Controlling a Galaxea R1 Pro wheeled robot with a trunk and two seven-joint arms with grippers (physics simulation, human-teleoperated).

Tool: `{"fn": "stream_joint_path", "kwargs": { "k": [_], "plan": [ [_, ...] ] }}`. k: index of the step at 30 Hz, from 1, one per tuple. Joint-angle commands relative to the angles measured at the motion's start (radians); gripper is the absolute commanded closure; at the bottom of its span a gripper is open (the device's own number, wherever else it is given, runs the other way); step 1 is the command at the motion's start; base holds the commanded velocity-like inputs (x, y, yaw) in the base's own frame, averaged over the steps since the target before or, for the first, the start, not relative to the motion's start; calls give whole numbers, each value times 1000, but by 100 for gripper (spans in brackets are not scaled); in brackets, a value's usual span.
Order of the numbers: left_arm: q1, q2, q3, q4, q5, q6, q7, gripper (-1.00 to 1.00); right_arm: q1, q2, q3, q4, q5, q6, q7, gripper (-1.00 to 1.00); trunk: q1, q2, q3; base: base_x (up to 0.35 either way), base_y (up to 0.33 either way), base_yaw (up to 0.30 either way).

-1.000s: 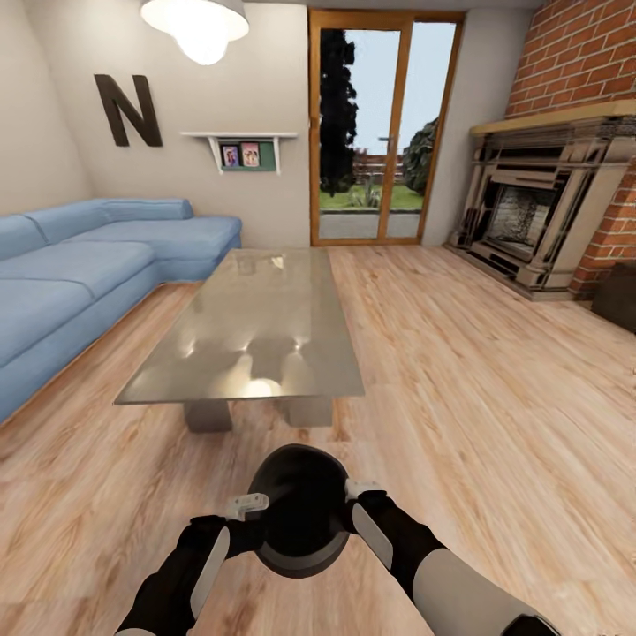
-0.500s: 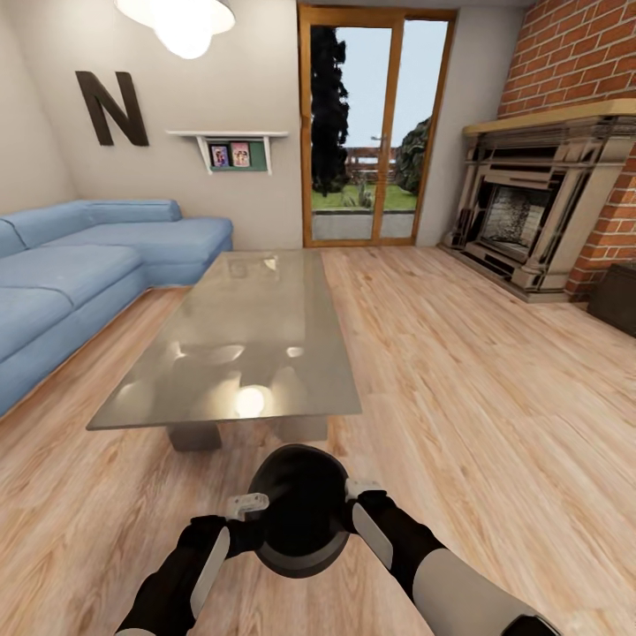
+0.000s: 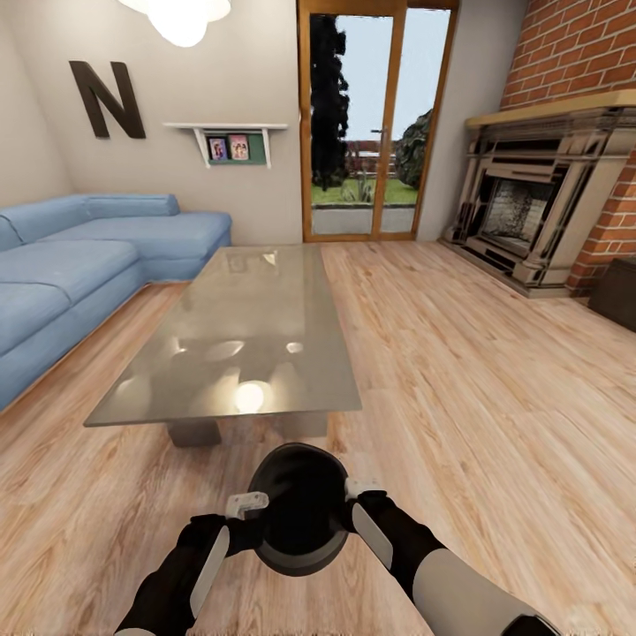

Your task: Place each of the two pumpkins and all three candles from the living room inside a cabinet in the living room (use any cabinet), then make sure every cabinet is closed, and position the cauldron so it is next to a table in the living room.

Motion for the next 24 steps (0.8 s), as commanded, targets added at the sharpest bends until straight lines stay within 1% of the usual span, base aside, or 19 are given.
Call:
{"fn": "stream_joint_path", "kwargs": {
  "k": [1,7,11,21,24],
  "plan": [
    [0,2,7,0,40,-1,-7,100,-1,0,1,-2,7,-30,2,100,0,0,-4,0,0,0],
    [0,2,7,0,40,-1,-7,100,-1,0,1,-2,9,-32,2,100,3,-2,-27,0,0,0],
    [0,3,7,0,40,-1,-7,100,-1,0,1,-2,6,-50,2,100,5,-3,-42,0,0,0],
    [0,2,7,0,40,-1,-7,100,-2,0,1,-2,1,-55,1,100,5,-3,-42,3,1,0],
    [0,2,7,0,40,-1,-7,100,-1,0,0,-2,-1,-55,1,100,5,-3,-42,212,86,0]
  ]
}}
